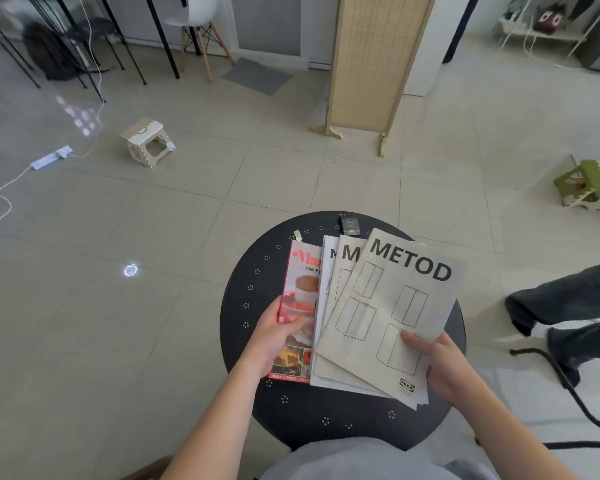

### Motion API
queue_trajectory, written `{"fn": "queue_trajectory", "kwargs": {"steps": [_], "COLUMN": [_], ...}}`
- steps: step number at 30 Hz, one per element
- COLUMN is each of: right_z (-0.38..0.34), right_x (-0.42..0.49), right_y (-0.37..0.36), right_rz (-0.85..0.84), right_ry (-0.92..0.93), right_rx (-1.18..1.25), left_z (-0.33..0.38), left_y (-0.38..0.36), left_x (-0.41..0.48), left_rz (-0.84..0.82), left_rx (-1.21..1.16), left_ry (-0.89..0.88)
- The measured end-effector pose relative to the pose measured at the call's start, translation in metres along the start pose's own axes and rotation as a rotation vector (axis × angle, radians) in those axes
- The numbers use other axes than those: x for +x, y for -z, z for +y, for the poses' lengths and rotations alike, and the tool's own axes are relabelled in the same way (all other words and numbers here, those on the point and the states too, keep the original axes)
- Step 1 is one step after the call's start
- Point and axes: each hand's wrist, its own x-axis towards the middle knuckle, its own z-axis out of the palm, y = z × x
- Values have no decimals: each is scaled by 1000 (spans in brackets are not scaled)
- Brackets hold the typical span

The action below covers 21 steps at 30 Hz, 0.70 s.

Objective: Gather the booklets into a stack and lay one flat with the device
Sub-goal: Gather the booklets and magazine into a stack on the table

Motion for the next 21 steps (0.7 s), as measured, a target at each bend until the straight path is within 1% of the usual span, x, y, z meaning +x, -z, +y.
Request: {"fn": "queue_trajectory", "kwargs": {"steps": [5, 9, 13, 16, 21], "right_z": [-16, -28, -29, -28, -30], "right_x": [-13, -19, -19, -20, -17], "right_y": [22, 40, 47, 47, 48], "right_rz": [43, 65, 12, -2, -18], "right_ry": [36, 73, 110, 139, 179], "right_rx": [20, 32, -4, -39, -77], "left_z": [18, 31, 38, 42, 36], "left_y": [-36, -59, -80, -95, -107], "left_x": [-18, -29, -38, -47, -49], "left_rz": [-106, -149, -150, -114, -83], "left_rx": [-51, -46, -62, -91, -11], "left_ry": [-36, -62, -68, -52, -141]}}
